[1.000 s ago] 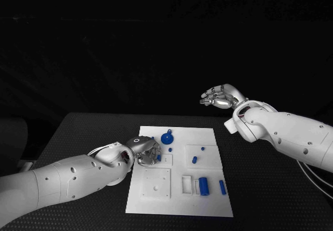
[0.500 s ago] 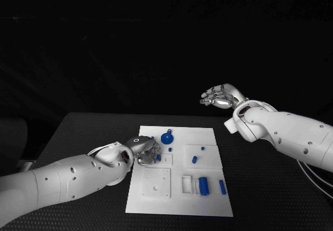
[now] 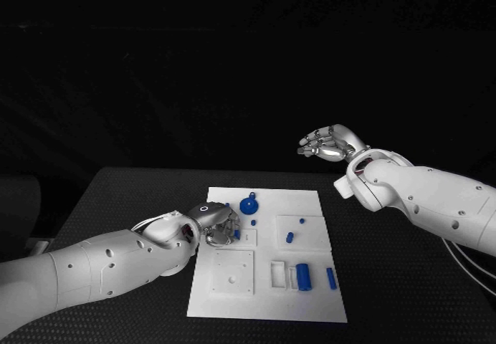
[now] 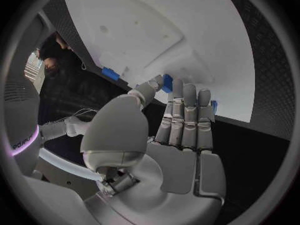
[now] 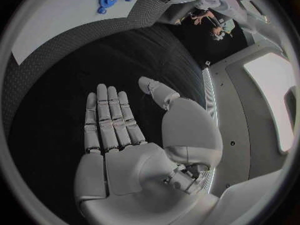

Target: Assemble the parts on the task board

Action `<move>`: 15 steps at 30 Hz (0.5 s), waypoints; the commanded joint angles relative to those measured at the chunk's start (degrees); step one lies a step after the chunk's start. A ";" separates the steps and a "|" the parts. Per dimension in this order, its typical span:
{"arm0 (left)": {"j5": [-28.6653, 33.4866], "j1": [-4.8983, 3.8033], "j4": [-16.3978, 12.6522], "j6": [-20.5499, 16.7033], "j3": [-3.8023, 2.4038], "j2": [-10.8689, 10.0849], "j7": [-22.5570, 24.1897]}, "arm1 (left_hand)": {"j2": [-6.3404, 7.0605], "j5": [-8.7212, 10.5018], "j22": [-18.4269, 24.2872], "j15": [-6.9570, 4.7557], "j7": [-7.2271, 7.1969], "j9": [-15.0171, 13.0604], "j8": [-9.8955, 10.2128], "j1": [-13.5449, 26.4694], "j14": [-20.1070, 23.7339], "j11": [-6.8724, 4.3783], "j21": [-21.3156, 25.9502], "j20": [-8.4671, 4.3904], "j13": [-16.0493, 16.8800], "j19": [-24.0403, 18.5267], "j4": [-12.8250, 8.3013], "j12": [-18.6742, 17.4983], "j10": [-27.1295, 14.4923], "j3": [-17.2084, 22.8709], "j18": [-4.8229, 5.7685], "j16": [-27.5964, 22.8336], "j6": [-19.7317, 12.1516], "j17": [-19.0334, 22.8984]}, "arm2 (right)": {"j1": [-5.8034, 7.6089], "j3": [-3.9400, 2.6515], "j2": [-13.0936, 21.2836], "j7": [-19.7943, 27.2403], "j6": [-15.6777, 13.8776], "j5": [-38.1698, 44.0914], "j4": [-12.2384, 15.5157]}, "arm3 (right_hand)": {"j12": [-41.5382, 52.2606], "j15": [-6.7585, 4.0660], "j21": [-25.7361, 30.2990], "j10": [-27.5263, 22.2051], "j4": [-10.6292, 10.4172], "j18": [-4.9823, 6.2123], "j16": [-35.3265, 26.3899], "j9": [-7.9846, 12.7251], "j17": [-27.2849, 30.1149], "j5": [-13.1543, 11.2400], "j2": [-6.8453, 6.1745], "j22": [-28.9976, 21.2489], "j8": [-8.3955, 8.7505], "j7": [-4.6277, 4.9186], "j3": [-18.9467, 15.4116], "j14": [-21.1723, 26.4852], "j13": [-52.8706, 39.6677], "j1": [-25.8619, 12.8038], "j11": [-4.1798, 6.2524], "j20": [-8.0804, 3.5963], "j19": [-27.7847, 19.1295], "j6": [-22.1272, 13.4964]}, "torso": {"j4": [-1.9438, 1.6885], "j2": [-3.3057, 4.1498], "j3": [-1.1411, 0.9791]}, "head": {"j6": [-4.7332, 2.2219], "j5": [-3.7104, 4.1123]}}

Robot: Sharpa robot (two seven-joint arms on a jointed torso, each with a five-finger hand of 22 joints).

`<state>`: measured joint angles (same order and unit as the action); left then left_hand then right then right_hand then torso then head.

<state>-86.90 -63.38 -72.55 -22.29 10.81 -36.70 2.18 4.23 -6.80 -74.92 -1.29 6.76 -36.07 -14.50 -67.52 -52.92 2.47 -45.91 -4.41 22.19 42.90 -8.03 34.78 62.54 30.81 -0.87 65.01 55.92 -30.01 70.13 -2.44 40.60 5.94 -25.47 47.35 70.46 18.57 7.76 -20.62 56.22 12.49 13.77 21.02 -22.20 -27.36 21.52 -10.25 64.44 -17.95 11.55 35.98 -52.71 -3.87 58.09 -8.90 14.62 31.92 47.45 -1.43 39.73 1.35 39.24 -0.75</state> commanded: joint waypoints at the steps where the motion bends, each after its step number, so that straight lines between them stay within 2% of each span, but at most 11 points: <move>1: -0.43 0.07 0.09 1.28 0.09 0.28 -0.57 | -0.33 0.29 -1.12 -0.13 -0.19 -0.30 -0.47 0.13 -0.06 -0.16 0.17 -2.60 -0.08 -0.12 0.40 0.20 0.12 0.01 -0.06 0.25 0.73 -0.01 | -0.02 -0.02 0.01 0.67 0.44 0.02 0.10 | -0.38 0.41 0.34 0.52 -0.07 -0.02 -0.23 0.08 0.06 0.18 -0.06 0.05 -0.26 -0.04 -0.43 -0.01 -0.01 -0.32 -0.05 0.02 -0.51 -0.38 | 0.05 0.00 -0.04 | -0.08 0.01; 15: -0.42 0.09 0.28 1.21 0.14 0.35 -0.89 | -0.61 0.14 -1.12 -0.20 -0.28 -0.34 -0.52 0.04 -0.16 -0.23 0.15 -2.66 -0.10 -0.03 0.39 0.28 0.23 0.12 -0.12 0.33 0.85 -0.03 | -0.02 -0.02 0.03 0.68 0.47 0.00 0.09 | -0.43 0.41 0.36 0.55 -0.08 -0.01 -0.26 0.10 0.06 0.21 -0.06 0.07 -0.27 -0.04 -0.45 -0.01 -0.02 -0.32 -0.05 0.04 -0.52 -0.37 | 0.03 -0.02 -0.03 | -0.17 0.01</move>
<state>-86.97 -63.46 -72.16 -22.09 10.82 -36.40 1.70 4.39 -6.59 -74.91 -1.29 6.77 -36.13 -14.69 -67.29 -52.92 2.46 -45.91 -4.41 22.14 42.90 -7.89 34.78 62.54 30.95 -0.87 65.01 55.95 -30.01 70.13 -2.44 40.63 5.96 -25.47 47.34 70.47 18.35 7.76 -20.62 56.22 12.33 13.77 21.02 -22.15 -27.36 21.52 -10.25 64.43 -17.95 11.55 35.82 -52.71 -3.87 58.09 -8.90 14.62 31.92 47.45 -1.37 39.73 1.30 39.14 -0.76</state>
